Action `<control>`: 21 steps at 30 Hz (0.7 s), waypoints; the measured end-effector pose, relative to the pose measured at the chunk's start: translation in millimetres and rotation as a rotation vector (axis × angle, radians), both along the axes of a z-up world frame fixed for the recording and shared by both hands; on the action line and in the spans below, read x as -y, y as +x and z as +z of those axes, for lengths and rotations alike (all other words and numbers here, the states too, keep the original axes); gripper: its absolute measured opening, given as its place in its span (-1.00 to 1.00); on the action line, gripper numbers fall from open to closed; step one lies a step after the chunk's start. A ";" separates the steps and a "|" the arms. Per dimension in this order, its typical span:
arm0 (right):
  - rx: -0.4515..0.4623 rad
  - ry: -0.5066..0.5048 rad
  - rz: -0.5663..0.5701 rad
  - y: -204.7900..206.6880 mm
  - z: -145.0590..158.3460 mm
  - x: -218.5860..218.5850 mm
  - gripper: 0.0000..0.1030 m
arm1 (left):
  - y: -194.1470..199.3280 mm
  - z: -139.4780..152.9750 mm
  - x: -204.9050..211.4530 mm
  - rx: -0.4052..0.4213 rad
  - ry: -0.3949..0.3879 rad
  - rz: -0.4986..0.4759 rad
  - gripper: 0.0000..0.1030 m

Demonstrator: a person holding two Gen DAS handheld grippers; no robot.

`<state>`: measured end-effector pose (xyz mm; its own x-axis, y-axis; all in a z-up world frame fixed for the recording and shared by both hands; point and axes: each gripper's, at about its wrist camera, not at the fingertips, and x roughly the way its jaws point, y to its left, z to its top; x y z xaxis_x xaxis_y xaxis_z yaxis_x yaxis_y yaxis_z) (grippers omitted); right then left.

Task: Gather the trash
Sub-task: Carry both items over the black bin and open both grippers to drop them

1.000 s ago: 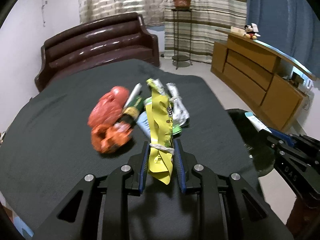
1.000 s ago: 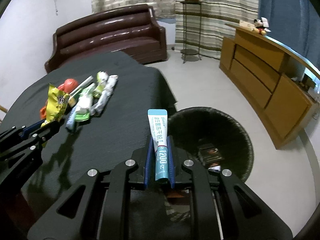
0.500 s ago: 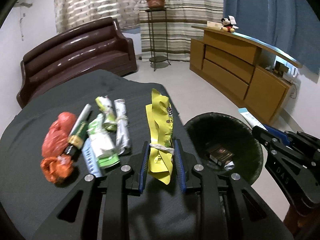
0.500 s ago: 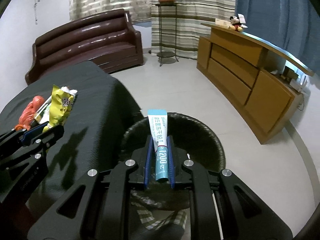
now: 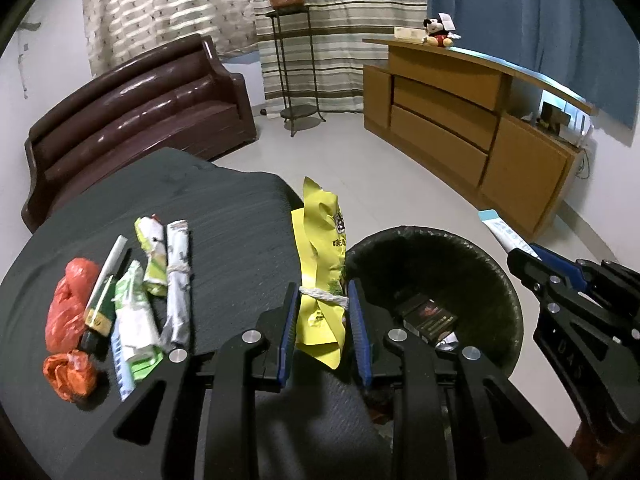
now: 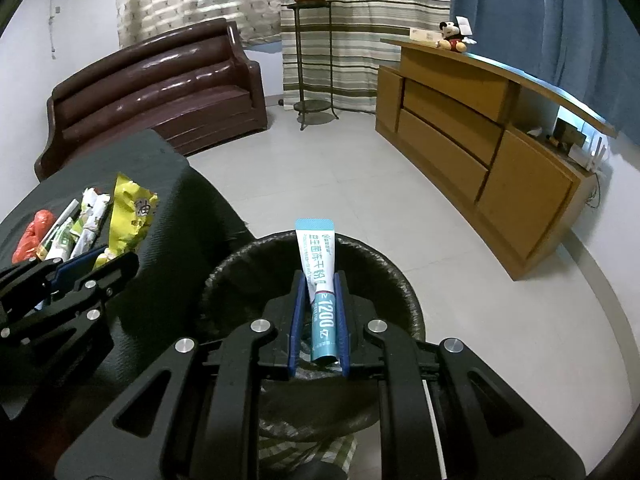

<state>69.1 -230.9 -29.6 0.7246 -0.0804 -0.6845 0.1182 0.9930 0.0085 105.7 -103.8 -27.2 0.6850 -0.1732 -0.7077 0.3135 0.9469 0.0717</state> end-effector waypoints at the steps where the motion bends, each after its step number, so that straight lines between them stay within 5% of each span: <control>1: 0.000 -0.001 -0.001 1.3 -0.6 1.6 -0.72 | 1.6 -0.5 2.5 -0.001 0.003 -0.001 -0.50; 12: -0.003 0.020 -0.020 13.0 -6.8 19.4 -0.69 | 9.9 -5.8 16.6 -0.006 0.026 -0.010 -0.48; 16: -0.010 0.041 -0.038 14.4 -10.5 27.5 -0.52 | 7.0 -5.5 11.9 -0.003 0.020 0.002 -0.17; 21: -0.005 0.044 -0.045 13.3 -9.2 29.0 -0.51 | 6.5 -3.9 11.2 -0.003 0.018 0.005 -0.08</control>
